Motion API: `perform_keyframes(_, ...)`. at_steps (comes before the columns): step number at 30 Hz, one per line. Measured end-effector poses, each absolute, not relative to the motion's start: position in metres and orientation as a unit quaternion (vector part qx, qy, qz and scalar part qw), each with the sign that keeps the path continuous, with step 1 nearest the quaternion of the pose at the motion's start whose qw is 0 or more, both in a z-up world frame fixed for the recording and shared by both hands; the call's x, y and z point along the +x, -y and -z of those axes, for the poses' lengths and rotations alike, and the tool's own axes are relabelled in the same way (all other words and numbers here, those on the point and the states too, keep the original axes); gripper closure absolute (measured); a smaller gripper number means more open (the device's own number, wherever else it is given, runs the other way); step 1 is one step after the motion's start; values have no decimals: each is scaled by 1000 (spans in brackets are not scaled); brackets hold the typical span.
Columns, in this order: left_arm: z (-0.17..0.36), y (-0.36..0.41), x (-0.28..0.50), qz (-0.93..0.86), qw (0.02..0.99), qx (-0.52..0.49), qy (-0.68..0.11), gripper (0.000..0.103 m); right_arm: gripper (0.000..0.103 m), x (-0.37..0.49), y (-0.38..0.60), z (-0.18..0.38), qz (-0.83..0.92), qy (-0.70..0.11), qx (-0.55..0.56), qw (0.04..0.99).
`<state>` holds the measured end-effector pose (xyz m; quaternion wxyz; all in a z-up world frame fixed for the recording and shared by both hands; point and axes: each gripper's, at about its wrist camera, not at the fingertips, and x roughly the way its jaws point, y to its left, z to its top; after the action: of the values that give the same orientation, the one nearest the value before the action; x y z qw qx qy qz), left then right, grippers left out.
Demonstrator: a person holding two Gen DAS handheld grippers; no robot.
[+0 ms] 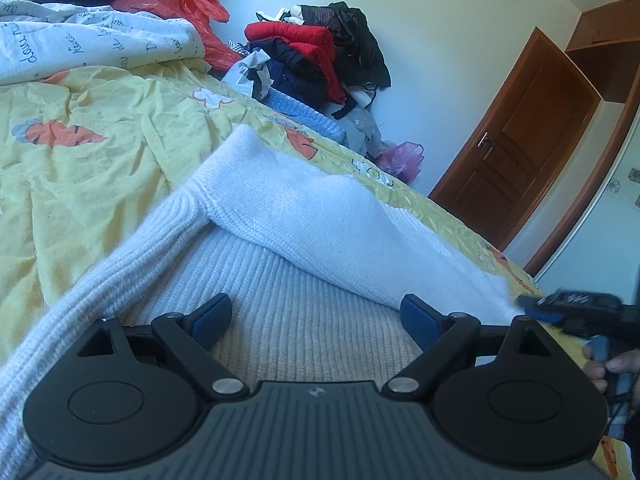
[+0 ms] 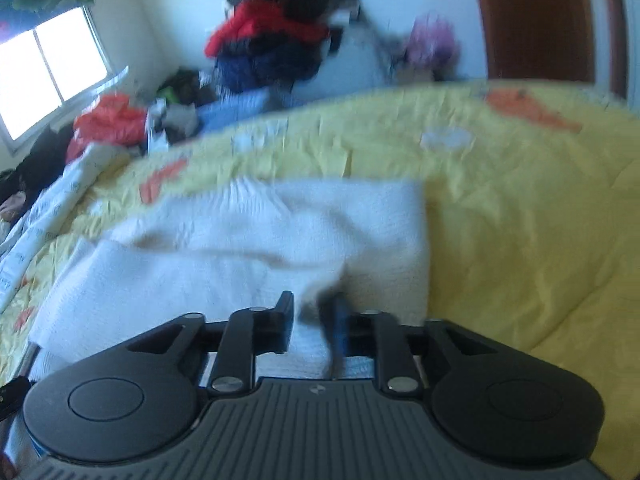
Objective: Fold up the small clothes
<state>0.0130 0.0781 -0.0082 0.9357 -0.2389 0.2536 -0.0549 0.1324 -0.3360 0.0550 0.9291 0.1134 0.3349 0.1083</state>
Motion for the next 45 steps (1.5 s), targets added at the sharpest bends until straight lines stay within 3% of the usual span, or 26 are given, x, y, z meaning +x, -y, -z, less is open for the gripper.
perform_keyframes(3, -6, -63, 9, 21, 948, -197, -249, 11, 63, 105, 324, -72, -105, -283, 96, 949)
perform_keyframes(7, -38, -23, 27, 61, 973, -100, -200, 10, 47, 85, 287, -74, -156, -284, 43, 945)
perform_keyframes(11, -30, 9, 78, 52, 966, 7, -254, 10, 46, 102, 262, -48, -130, -325, 2, 937)
perform_keyframes(13, -14, 9, 98, 46, 951, 13, -305, 10, 37, 109, 261, -32, -110, -318, -13, 941)
perform_keyframes(17, -3, 0, 104, 69, 946, -7, -315, 0, 36, 107, 275, -20, -120, -294, 23, 948)
perform_keyframes(23, 1, 3, 101, 70, 946, -1, -317, 0, 32, 88, 267, -35, -86, -296, 21, 951)
perform_keyframes(25, 2, 4, 100, 70, 946, -1, -317, 0, 23, 69, 266, -42, -89, -295, 34, 951)
perform_keyframes(32, -4, 10, 99, 65, 944, 27, -323, 0, 15, 49, 270, -12, -68, -325, 15, 943)
perform_keyframes(34, -10, 11, 85, 59, 943, 39, -326, 0, 10, 51, 267, -11, -71, -331, 4, 941)
perform_keyframes(39, -13, -1, 40, 89, 930, -20, -357, 0, 7, 51, 262, -9, -72, -334, -7, 940)
perform_keyframes(45, 2, 1, 14, 75, 936, 30, -342, 0, 1, 41, 261, -11, -67, -341, -16, 937)
